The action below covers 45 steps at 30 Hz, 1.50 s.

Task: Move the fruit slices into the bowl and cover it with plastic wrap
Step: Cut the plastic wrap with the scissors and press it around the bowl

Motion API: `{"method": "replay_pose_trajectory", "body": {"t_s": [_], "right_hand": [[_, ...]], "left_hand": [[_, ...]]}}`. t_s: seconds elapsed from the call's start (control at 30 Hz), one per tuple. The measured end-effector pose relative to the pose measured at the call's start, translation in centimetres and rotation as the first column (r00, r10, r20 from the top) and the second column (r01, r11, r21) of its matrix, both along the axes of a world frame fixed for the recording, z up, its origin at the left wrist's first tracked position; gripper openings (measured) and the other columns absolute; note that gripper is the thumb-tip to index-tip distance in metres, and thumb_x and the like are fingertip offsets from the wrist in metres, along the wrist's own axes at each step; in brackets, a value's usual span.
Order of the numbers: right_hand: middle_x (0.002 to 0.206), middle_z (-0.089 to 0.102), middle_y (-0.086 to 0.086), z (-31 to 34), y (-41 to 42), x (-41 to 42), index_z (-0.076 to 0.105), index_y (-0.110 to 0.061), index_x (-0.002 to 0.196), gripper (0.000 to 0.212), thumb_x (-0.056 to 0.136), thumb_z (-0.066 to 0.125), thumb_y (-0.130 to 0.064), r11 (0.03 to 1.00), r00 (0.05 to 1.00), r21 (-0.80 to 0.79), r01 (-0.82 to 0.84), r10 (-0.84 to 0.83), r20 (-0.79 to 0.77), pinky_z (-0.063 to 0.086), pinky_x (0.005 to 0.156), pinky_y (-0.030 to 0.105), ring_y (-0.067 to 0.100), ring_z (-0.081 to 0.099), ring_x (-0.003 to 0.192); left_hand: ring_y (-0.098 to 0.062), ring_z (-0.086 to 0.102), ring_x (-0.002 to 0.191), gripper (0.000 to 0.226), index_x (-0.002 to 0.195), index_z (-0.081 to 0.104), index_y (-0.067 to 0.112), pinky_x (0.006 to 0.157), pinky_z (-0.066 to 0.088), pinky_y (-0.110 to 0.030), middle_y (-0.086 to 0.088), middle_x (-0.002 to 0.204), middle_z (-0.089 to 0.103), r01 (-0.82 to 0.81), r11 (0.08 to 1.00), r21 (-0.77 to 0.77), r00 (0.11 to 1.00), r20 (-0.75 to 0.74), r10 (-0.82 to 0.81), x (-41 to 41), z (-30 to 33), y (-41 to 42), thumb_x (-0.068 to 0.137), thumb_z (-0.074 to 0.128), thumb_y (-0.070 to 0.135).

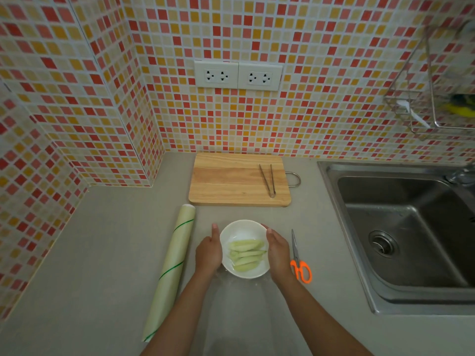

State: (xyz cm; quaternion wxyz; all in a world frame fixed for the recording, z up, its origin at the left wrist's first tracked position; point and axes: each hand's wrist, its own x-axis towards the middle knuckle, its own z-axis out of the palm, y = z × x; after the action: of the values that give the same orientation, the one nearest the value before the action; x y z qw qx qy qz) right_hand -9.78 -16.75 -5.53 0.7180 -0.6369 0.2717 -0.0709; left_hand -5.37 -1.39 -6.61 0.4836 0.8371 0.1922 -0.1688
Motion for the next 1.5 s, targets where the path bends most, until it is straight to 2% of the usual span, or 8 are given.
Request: {"method": "replay_pose_trajectory", "body": {"t_s": [0.13,0.33,0.6,0.97,1.1,1.2,1.37,1.5], "right_hand": [[0.091,0.072,-0.005,0.2,-0.3,-0.2,0.07,-0.025,0.093,0.032,0.1,0.041,-0.014,1.0,1.0,-0.029,-0.01,0.01,-0.01,0.052,0.065,0.01,-0.001,0.067,0.079],[0.084,0.07,-0.01,0.4,-0.3,-0.2,0.07,-0.028,0.086,0.035,0.1,0.041,-0.013,0.999,1.0,-0.046,-0.014,0.013,-0.022,0.047,0.057,0.005,-0.007,0.066,0.071],[0.083,0.068,-0.005,0.3,0.0,-0.1,0.069,-0.025,0.085,0.032,0.1,0.042,-0.016,0.996,0.998,-0.078,0.035,-0.039,-0.045,0.049,0.07,0.022,0.009,0.062,0.079],[0.088,0.068,0.004,0.0,0.8,0.4,0.07,-0.013,0.096,0.03,0.101,0.041,-0.017,0.994,0.994,-0.038,0.105,-0.106,-0.034,0.05,0.073,0.027,0.014,0.062,0.08],[0.087,0.067,0.011,-0.2,1.0,0.4,0.068,-0.01,0.091,0.029,0.101,0.041,-0.016,0.993,0.993,-0.029,0.115,-0.116,-0.023,0.048,0.074,0.03,0.019,0.061,0.082],[0.097,0.064,0.031,-0.3,1.1,0.4,0.064,0.005,0.092,0.032,0.1,0.041,-0.016,0.993,0.993,0.006,0.117,-0.117,-0.023,0.046,0.075,0.034,0.02,0.058,0.081],[0.097,0.067,0.025,-0.4,1.1,0.5,0.068,-0.004,0.093,0.03,0.1,0.041,-0.017,0.993,0.993,0.021,0.117,-0.116,-0.026,0.048,0.079,0.035,0.02,0.06,0.083],[0.094,0.069,0.02,-0.6,1.0,0.7,0.069,-0.004,0.097,0.031,0.1,0.041,-0.018,0.995,0.994,0.014,0.099,-0.098,-0.037,0.049,0.082,0.037,0.022,0.062,0.086]], "left_hand": [[-0.026,0.061,0.066,0.076,0.058,0.059,0.007,0.059,0.042,-0.032,-0.007,0.063,0.063,-0.016,1.0,0.018,1.0,0.001,0.016,0.3,0.5,0.6,0.091,0.028,0.069],[-0.027,0.05,0.061,0.066,0.047,0.039,0.013,0.066,0.04,-0.034,-0.006,0.053,0.05,-0.055,0.986,-0.158,0.998,0.032,0.061,0.8,0.3,1.0,0.093,0.042,0.06],[-0.016,0.044,0.047,0.051,0.057,0.044,0.011,0.049,0.036,-0.025,0.0,0.047,0.044,-0.182,0.918,-0.352,0.955,0.158,0.25,-0.2,-0.2,0.5,0.097,0.047,0.042],[-0.019,0.036,0.062,0.043,0.062,0.038,0.009,0.056,0.031,-0.032,-0.011,0.062,0.036,-0.233,0.924,-0.304,0.915,0.254,0.314,-0.3,-1.6,0.2,0.097,0.053,0.03],[-0.02,0.046,0.066,0.052,0.069,0.048,-0.005,0.064,0.041,-0.034,-0.009,0.063,0.05,-0.244,0.905,-0.347,0.896,0.277,0.348,-0.9,-1.7,-0.3,0.101,0.041,0.034],[-0.028,0.054,0.071,0.046,0.077,0.051,-0.006,0.069,0.044,-0.042,-0.02,0.072,0.059,-0.205,0.94,-0.271,0.878,0.372,0.299,-1.1,-1.6,-0.4,0.103,0.036,0.029],[-0.023,0.052,0.079,0.025,0.086,0.057,0.006,0.069,0.036,-0.031,-0.006,0.085,0.058,-0.141,0.989,-0.039,0.809,0.572,0.137,-0.6,-1.1,0.3,0.099,0.044,0.022],[-0.017,0.05,0.089,0.042,0.091,0.067,0.009,0.079,0.039,-0.028,0.001,0.091,0.059,-0.036,0.999,-0.015,0.743,0.668,0.037,-0.7,-1.8,0.7,0.095,0.034,0.035]]}}
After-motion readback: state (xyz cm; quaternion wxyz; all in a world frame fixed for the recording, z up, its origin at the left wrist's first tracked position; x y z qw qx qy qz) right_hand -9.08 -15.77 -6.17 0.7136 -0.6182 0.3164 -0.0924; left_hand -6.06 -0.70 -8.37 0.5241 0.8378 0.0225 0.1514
